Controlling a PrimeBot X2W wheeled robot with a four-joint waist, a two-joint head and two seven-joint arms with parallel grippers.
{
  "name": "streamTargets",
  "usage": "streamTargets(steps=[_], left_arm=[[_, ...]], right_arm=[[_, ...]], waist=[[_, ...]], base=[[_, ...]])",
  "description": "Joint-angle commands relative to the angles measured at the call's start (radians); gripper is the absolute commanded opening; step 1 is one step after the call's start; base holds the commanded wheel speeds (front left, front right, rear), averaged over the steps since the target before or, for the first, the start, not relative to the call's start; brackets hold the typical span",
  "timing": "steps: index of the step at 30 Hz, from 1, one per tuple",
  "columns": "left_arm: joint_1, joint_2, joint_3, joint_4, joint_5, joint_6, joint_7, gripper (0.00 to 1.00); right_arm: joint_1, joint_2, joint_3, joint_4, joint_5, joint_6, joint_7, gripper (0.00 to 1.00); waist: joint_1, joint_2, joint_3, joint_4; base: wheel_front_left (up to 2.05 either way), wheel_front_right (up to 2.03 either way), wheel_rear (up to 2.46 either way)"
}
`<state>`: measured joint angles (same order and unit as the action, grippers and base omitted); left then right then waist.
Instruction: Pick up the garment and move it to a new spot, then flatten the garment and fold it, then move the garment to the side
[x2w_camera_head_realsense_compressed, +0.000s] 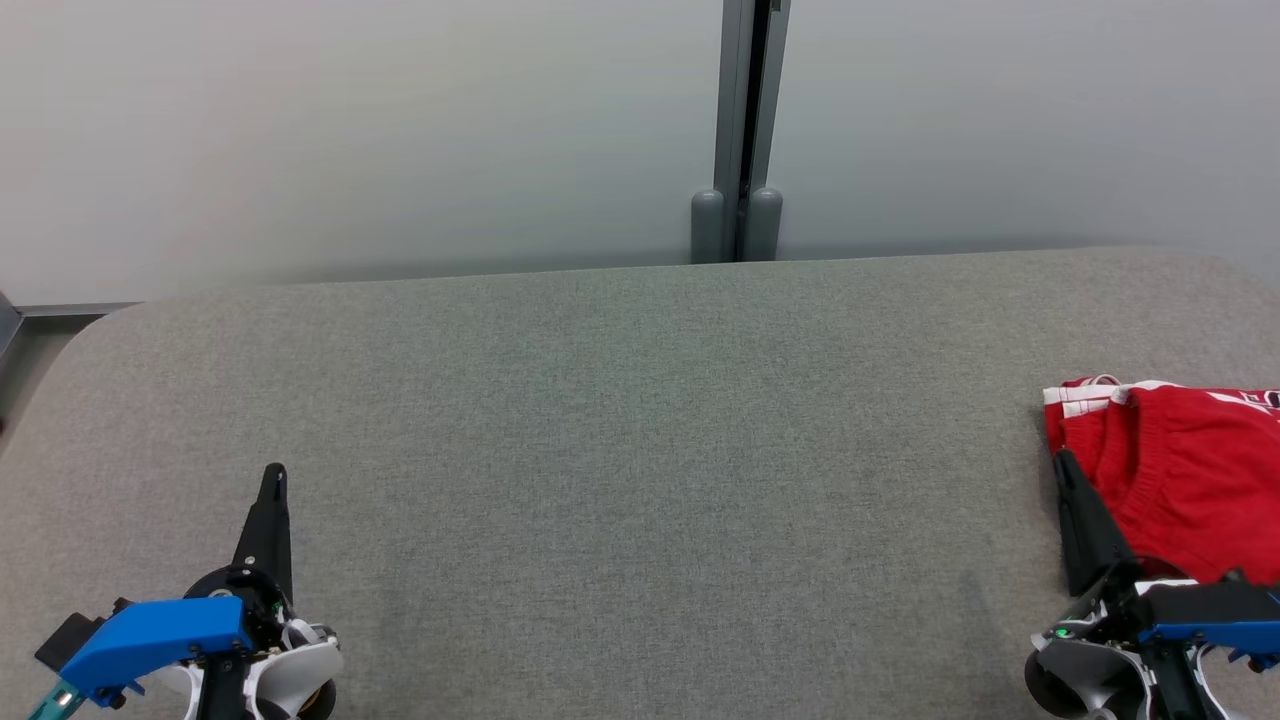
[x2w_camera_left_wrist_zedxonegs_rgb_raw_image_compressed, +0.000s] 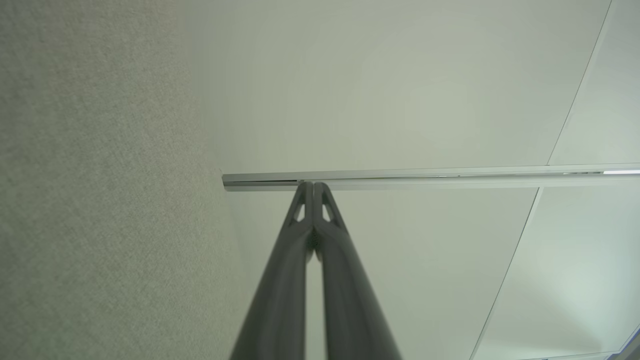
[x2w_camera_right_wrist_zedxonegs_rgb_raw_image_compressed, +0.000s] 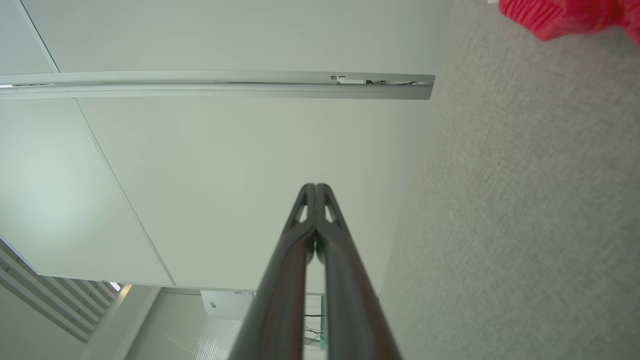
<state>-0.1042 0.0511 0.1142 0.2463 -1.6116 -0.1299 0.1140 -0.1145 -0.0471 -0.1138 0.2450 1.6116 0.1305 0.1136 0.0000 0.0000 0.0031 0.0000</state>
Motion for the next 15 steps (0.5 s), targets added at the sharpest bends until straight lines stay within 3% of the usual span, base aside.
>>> streamTargets(steps=[1,15], left_arm=[[-0.01,-0.002,0.002,-0.004,-0.003,-0.001,0.004,0.0],[-0.01,-0.002,0.002,-0.004,-0.002,-0.001,0.004,0.0]], right_arm=[[0.012,-0.006,-0.002,-0.004,0.003,0.0,0.005,0.0],[0.012,-0.006,-0.002,-0.004,0.003,0.0,0.004,0.0]], waist=[[0.0,0.0,0.0,0.0],[0.0,0.0,0.0,0.0]], base=[[0.0,0.0,0.0],[0.0,0.0,0.0]])
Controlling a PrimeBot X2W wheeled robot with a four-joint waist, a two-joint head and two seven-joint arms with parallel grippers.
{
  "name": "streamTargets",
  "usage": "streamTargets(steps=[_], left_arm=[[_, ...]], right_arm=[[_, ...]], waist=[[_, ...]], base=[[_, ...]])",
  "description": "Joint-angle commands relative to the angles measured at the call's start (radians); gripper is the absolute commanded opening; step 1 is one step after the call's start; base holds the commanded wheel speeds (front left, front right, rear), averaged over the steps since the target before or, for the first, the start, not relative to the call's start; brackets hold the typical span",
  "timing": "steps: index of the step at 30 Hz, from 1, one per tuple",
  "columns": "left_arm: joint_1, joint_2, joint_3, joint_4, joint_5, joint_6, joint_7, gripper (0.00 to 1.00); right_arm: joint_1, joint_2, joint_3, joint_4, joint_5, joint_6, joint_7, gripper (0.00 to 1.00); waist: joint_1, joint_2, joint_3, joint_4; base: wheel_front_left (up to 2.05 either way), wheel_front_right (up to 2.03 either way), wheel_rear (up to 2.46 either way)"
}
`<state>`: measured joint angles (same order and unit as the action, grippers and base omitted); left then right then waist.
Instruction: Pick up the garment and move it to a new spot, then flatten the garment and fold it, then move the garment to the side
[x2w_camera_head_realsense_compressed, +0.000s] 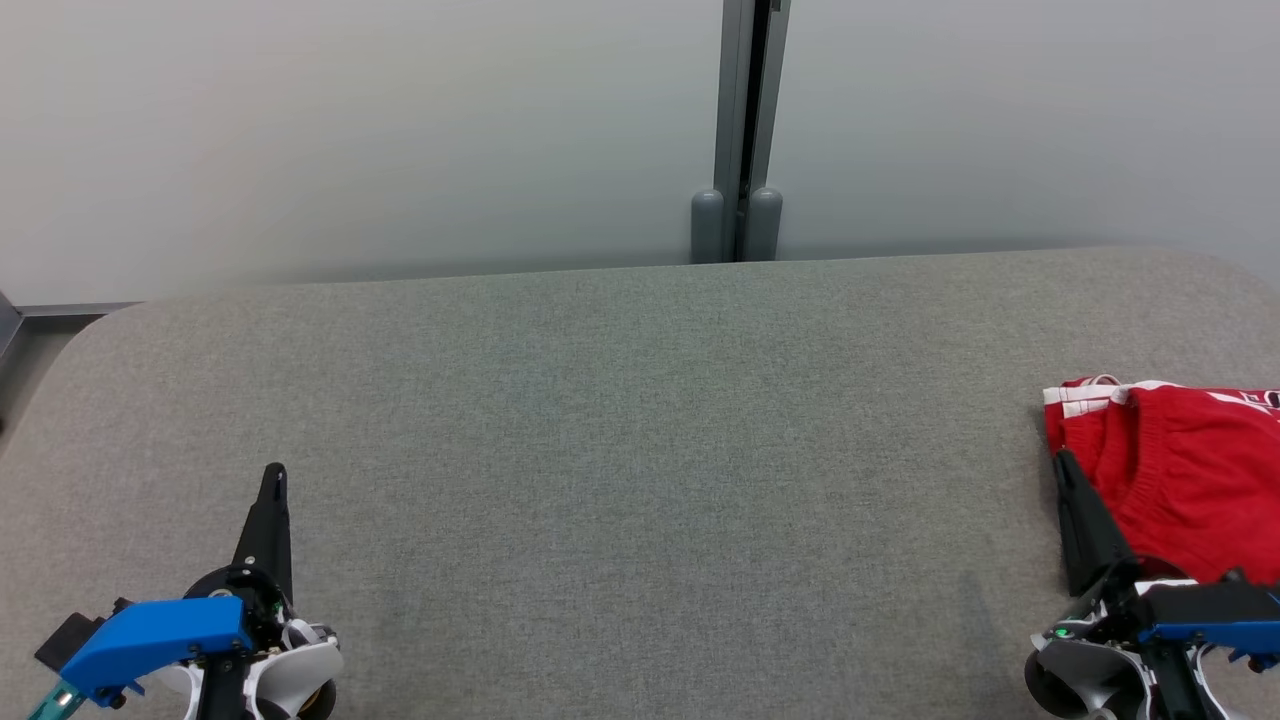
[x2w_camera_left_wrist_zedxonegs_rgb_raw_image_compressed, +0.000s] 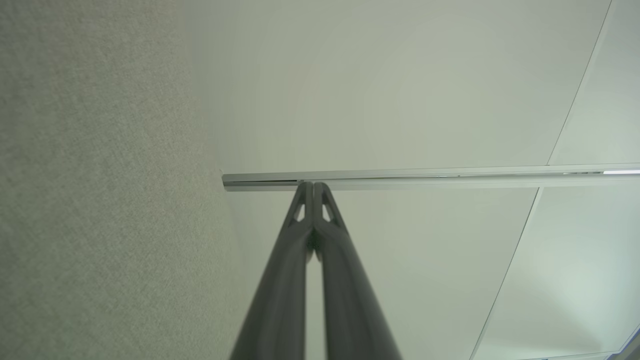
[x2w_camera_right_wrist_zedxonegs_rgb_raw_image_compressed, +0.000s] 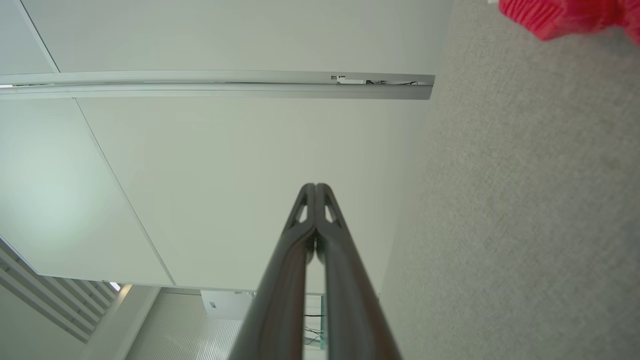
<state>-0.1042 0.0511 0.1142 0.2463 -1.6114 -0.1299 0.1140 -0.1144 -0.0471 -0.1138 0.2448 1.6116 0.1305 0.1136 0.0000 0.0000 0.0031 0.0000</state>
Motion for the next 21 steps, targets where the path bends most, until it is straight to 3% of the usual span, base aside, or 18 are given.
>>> streamTargets(steps=[1,21], left_arm=[[-0.01,-0.002,0.001,-0.004,-0.003,-0.001,0.004,0.0],[-0.01,-0.002,0.001,-0.005,-0.003,-0.001,0.004,0.0]], right_arm=[[0.011,-0.006,-0.002,-0.004,0.003,0.0,0.004,0.0],[0.011,-0.006,-0.002,-0.004,0.003,0.0,0.004,0.0]], waist=[[0.0,0.0,0.0,0.0],[0.0,0.0,0.0,0.0]], base=[[0.0,0.0,0.0],[0.0,0.0,0.0]])
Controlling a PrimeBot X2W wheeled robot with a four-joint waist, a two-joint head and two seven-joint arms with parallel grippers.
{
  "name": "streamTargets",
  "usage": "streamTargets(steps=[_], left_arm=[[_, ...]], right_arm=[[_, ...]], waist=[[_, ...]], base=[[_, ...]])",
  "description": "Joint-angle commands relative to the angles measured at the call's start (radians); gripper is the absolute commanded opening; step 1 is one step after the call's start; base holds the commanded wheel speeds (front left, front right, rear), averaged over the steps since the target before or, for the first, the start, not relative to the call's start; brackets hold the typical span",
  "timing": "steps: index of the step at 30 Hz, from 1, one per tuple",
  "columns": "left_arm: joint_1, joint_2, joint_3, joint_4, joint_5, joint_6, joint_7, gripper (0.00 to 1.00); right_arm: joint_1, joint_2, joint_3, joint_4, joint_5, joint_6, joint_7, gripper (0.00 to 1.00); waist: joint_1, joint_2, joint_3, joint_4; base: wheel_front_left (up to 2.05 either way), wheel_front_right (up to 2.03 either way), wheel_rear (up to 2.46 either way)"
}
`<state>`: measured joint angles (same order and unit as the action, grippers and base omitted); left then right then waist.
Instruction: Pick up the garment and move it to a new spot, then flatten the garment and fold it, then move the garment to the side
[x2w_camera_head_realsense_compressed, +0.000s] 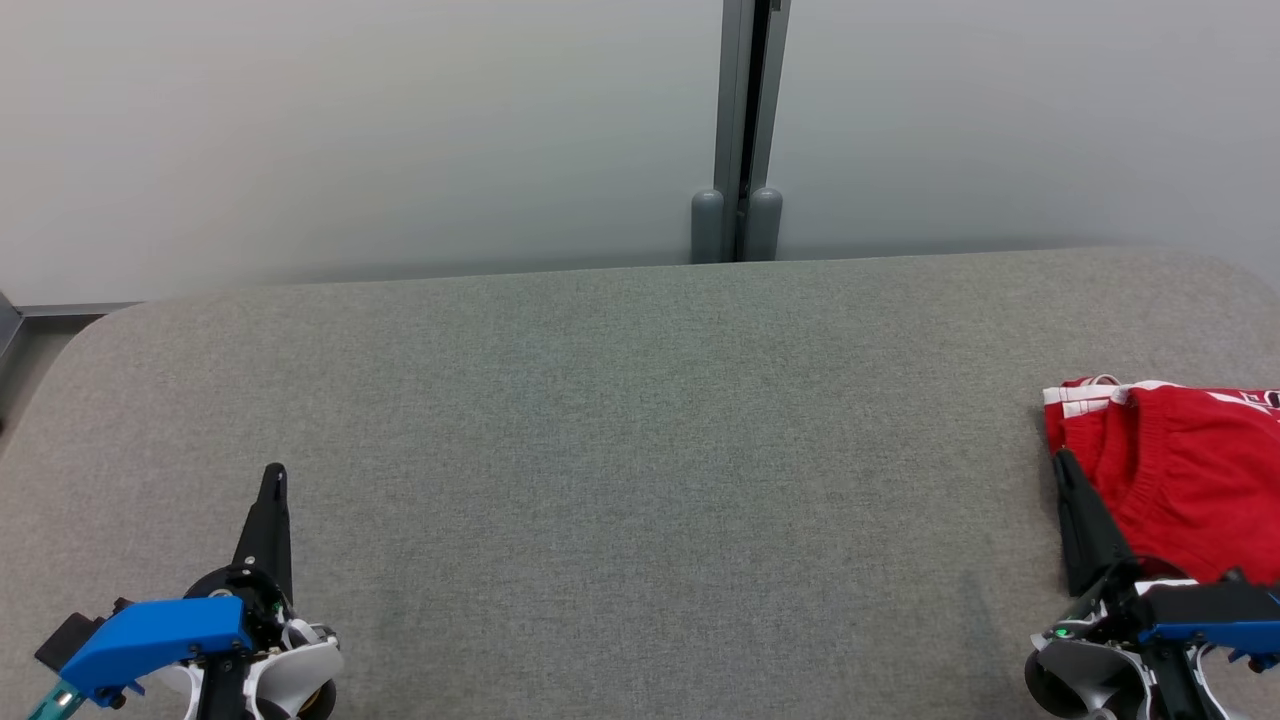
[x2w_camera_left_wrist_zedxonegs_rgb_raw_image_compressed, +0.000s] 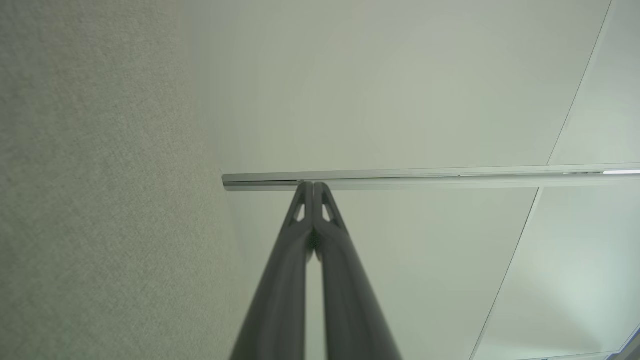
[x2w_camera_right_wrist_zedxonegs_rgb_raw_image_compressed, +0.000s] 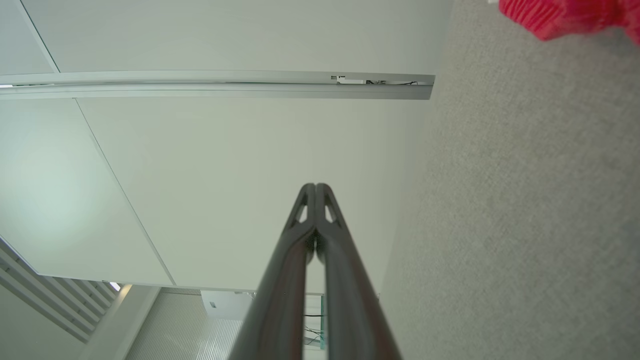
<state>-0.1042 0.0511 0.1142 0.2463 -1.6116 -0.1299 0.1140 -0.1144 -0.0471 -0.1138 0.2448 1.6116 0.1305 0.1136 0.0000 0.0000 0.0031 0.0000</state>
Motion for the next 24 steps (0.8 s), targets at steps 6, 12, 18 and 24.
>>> streamTargets(steps=[6,12,18,24], left_arm=[[-0.01,-0.002,0.001,-0.005,-0.003,-0.001,0.004,0.0],[-0.01,-0.002,0.001,-0.005,-0.003,-0.001,0.004,0.0],[-0.01,-0.002,0.001,-0.005,-0.003,-0.001,0.004,0.0],[-0.01,-0.002,0.001,-0.005,-0.003,-0.001,0.004,0.0]], right_arm=[[0.011,-0.006,-0.002,-0.004,0.003,0.0,0.004,0.0],[0.012,-0.006,-0.002,-0.004,0.003,0.0,0.004,0.0],[0.012,-0.006,-0.002,-0.004,0.003,0.0,0.004,0.0],[0.012,-0.006,-0.002,-0.004,0.003,0.0,0.004,0.0]], waist=[[0.0,0.0,0.0,0.0],[0.0,0.0,0.0,0.0],[0.0,0.0,0.0,0.0],[0.0,0.0,0.0,0.0]], base=[[0.0,0.0,0.0],[0.0,0.0,0.0],[0.0,0.0,0.0],[0.0,0.0,0.0]])
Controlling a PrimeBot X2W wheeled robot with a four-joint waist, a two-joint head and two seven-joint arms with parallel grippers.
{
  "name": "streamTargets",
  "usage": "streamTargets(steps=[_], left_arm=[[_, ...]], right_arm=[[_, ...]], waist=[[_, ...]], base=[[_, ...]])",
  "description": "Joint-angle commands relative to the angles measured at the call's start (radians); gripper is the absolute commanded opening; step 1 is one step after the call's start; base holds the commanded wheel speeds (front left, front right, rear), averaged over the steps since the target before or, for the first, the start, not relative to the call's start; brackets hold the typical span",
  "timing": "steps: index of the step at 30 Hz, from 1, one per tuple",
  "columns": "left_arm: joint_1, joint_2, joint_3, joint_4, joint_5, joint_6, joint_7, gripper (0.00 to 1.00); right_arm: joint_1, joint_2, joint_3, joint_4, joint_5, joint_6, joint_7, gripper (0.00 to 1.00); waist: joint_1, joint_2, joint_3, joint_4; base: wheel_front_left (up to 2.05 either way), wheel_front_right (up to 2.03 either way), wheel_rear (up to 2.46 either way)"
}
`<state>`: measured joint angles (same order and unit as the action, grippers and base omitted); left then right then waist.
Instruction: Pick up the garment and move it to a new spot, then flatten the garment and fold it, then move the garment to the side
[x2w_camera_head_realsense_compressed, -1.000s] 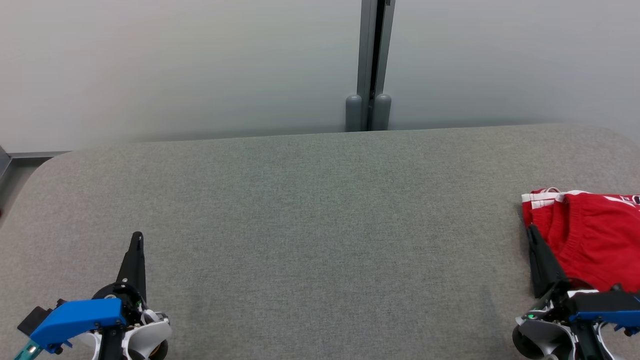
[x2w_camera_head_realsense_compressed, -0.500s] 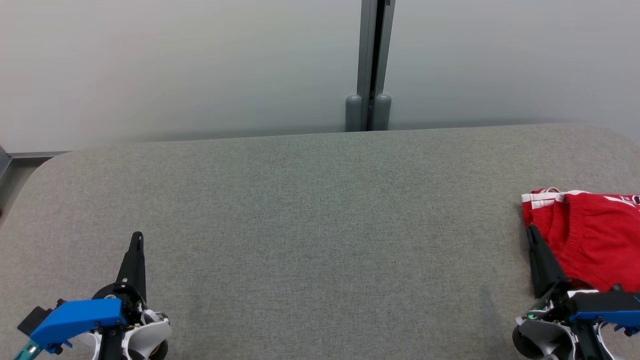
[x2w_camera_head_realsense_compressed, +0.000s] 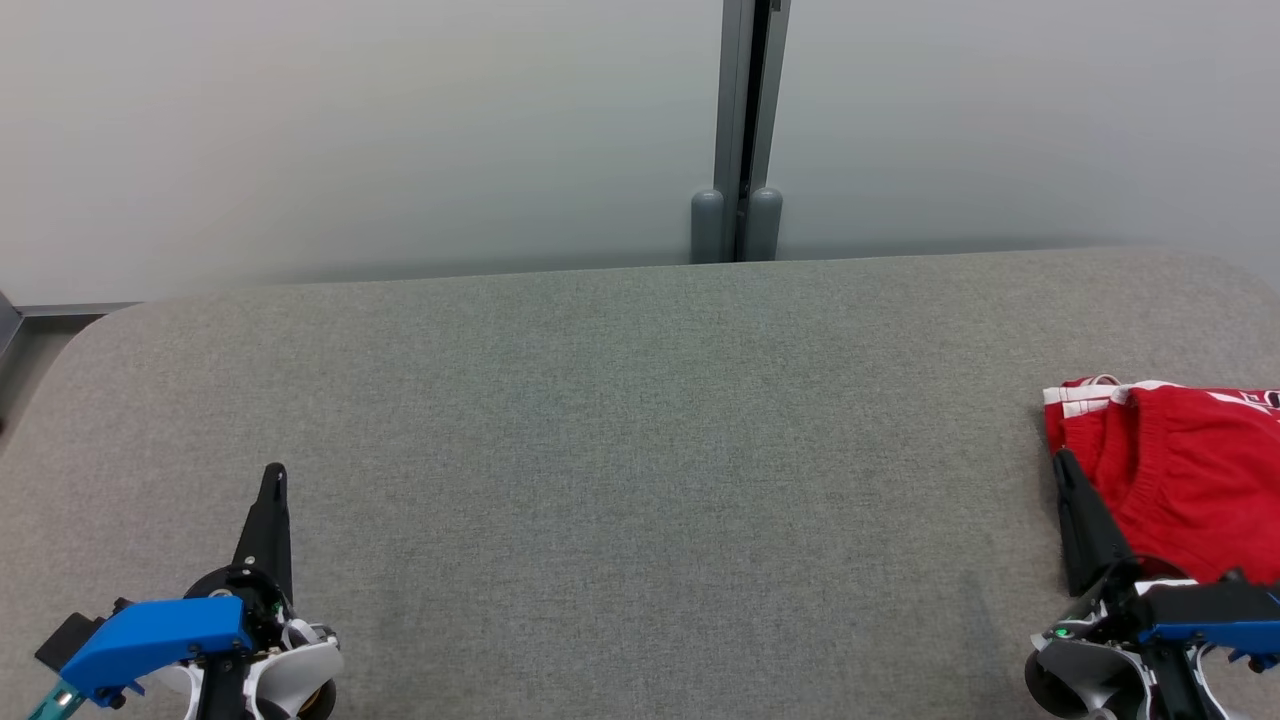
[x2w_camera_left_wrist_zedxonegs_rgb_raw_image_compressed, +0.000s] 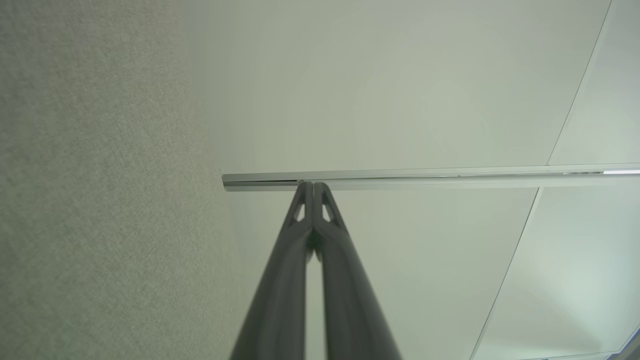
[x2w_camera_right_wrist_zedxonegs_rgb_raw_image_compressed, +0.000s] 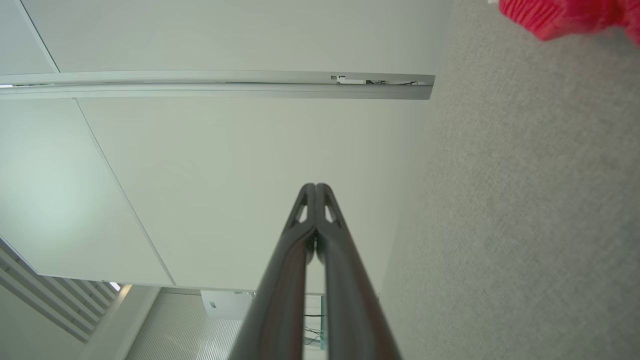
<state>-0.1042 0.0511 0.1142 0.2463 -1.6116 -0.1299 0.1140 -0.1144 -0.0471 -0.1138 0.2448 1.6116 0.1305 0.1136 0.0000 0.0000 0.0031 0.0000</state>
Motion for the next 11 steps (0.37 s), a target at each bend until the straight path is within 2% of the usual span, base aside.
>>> streamTargets(steps=[1,11], left_arm=[[-0.01,-0.002,0.001,-0.005,-0.003,-0.001,0.004,0.0],[-0.01,-0.002,0.001,-0.005,-0.003,-0.001,0.004,0.0]], right_arm=[[0.012,-0.006,-0.002,-0.004,0.003,0.0,0.004,0.0],[0.012,-0.006,-0.002,-0.004,0.003,0.0,0.004,0.0]], waist=[[0.0,0.0,0.0,0.0],[0.0,0.0,0.0,0.0]], base=[[0.0,0.0,0.0],[0.0,0.0,0.0]])
